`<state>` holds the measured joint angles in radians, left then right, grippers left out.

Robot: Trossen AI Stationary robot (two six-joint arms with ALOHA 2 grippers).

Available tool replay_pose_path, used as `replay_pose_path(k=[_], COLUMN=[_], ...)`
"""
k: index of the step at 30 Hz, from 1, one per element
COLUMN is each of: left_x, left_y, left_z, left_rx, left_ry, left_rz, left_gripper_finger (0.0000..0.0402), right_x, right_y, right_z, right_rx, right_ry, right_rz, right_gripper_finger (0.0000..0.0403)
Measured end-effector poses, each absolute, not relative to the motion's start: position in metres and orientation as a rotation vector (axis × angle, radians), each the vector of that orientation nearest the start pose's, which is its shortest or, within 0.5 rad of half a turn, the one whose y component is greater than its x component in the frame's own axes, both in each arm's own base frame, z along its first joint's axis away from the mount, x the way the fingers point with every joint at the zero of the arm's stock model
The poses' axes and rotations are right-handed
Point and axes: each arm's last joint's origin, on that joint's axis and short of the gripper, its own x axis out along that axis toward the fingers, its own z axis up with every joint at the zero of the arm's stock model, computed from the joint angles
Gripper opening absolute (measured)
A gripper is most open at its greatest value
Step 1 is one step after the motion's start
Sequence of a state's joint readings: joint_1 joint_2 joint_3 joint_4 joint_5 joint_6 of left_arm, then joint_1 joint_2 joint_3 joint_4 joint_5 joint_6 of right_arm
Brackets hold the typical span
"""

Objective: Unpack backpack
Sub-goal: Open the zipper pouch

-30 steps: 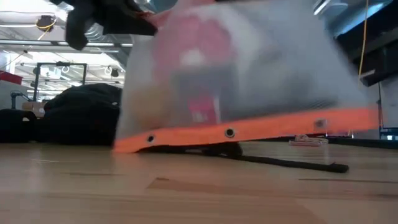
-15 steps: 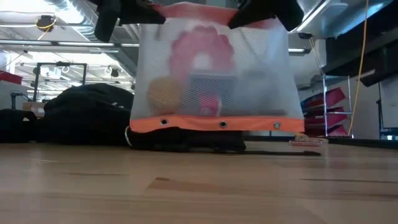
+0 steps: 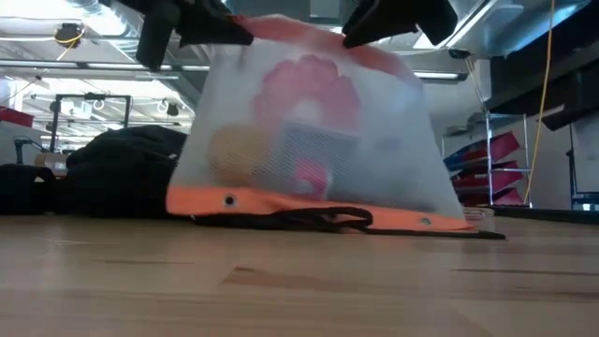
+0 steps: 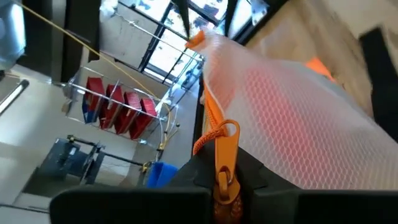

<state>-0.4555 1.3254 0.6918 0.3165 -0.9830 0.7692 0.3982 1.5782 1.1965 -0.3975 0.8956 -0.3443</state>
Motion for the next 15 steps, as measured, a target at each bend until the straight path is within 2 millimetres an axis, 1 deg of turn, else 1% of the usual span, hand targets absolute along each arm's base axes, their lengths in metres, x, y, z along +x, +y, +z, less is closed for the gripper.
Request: replay_pose_path(k=[3,7,12,15], left_x=[0.258,0.268,0.277,0.281], left_y=[-0.097,-0.092,-0.087,-0.083], left_z=[0.226,0.213,0.209,0.211], left_rx=[1.036,1.213,1.335,1.393], left_ry=[0.492,0.613,0.677,0.703], left_rz=[0.441,0.553,0.608,0.628], left_gripper_finger=[0.0,0.0,0.0,0.0], right_x=[0.317,0.322,0.326,0.329], right_y=[0.106,0.102,0.099,0.094], right_z=[0.272,0.277,0.281,0.284], right_rx=[-0.838,-0.878,-0.894,-0.875], right_ry=[0.715,0.685,0.665,0.645], right_rz=[-0.387,-0.409,-0.42,-0.465], right_gripper_finger=[0.0168,0.0178,0.0179,0.0179])
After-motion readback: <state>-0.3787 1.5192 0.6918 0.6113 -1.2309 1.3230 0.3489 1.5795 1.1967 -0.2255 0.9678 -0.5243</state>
